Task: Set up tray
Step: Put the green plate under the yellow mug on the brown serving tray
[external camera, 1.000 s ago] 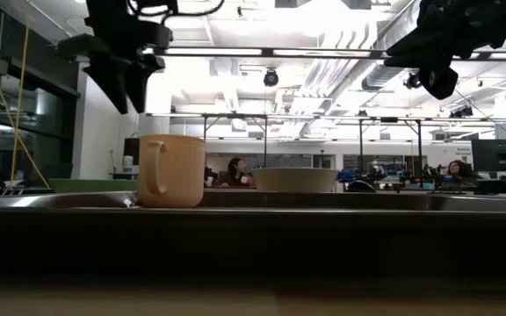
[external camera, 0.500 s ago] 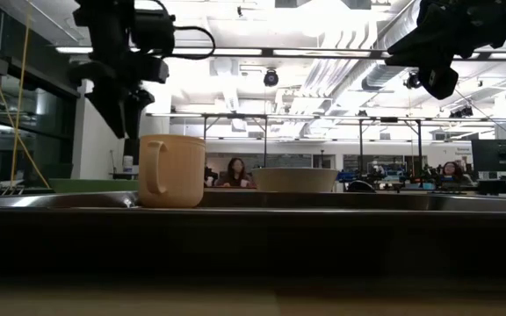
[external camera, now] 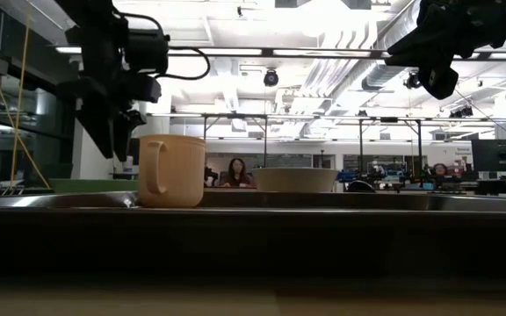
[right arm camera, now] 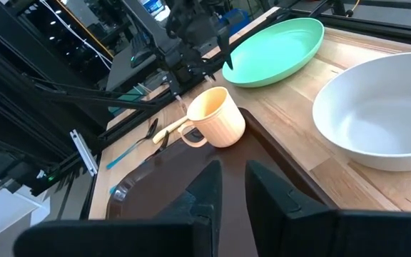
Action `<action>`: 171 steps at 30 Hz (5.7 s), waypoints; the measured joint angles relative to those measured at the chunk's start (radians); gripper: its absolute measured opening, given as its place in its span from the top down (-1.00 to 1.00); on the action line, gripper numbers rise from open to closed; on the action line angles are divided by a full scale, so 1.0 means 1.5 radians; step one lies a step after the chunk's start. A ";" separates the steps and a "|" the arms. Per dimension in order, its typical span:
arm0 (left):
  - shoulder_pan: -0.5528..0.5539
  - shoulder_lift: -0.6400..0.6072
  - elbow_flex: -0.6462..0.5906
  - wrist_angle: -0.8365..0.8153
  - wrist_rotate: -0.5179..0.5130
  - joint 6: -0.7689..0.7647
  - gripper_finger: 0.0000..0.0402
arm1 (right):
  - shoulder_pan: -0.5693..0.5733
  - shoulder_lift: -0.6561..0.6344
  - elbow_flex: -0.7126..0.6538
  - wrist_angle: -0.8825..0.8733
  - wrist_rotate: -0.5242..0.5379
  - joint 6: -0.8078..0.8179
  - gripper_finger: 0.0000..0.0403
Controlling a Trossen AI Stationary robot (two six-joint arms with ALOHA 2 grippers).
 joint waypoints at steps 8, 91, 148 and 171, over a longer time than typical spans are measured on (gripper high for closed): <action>0.000 0.000 -0.024 0.031 -0.005 -0.022 -0.19 | 0.000 0.000 0.000 0.000 0.000 0.000 0.80; 0.000 0.101 -0.049 0.102 -0.095 -0.052 0.51 | 0.000 0.000 0.000 0.002 -0.003 0.013 0.80; 0.000 0.065 0.153 -0.162 -0.123 -0.054 0.94 | 0.000 0.000 0.000 -0.004 -0.003 0.010 0.78; 0.000 -0.046 0.377 -0.336 -0.126 -0.108 0.94 | 0.000 0.000 0.000 -0.005 -0.003 0.010 0.80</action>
